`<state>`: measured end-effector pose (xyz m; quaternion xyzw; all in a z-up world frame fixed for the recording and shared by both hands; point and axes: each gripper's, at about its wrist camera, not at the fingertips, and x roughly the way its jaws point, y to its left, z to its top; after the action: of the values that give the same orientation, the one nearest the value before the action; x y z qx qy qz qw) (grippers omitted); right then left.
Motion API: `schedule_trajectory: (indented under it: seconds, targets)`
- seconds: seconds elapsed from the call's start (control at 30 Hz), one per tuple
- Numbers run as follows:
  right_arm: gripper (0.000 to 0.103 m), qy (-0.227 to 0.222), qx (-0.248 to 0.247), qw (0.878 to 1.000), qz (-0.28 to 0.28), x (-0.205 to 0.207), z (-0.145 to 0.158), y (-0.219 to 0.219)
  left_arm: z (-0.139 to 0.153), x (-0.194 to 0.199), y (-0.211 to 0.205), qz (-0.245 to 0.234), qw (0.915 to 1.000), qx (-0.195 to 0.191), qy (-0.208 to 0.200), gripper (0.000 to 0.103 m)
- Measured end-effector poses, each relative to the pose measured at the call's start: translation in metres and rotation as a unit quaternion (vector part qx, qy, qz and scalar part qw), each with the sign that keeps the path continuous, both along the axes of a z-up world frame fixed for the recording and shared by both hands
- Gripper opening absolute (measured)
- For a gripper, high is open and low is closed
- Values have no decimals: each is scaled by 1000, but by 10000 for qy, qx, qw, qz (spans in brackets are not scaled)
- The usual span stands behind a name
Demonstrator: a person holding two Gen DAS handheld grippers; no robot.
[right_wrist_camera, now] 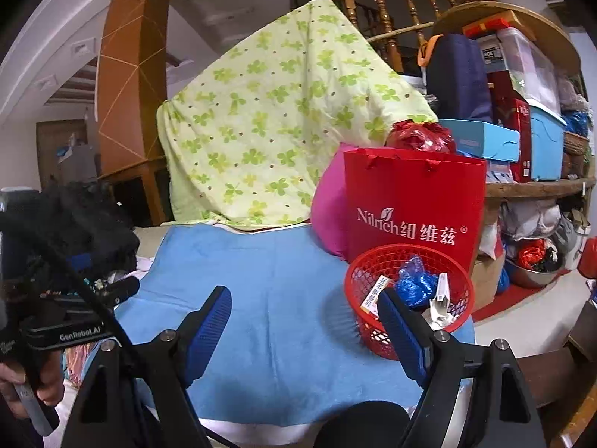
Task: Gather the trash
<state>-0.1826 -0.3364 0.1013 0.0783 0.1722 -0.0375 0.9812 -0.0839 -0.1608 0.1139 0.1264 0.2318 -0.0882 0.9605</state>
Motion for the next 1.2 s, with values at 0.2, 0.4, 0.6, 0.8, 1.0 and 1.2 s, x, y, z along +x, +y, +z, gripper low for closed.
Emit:
schedule_trajectory:
  seconds: [0.2,0.4,0.6,0.8,1.0,1.2]
  targets:
    - [83,-107,-78,9999,24,-10,5,12,4,-5,4,76,9999,29,72,93]
    - [83,-127,-219,9996,-108,-19,13,15,12,-17,3,90,9999,44,3,93]
    - [83,-59,-345,9994,-79,-28,14,17,17,-24,3,111,9999,-21,7,93]
    - [83,-42,-282,9996,-57,-31,14,16,21,-28,7,195,9998,-78,-33,93]
    - [83,-101,-252,9996,-121,-32,16,13,22,-31,10,209,9997,-109,-32,93]
    - [83,-99,-276,9995,-126,-33,17,13,24,-34,11,221,9997,-105,-91,93]
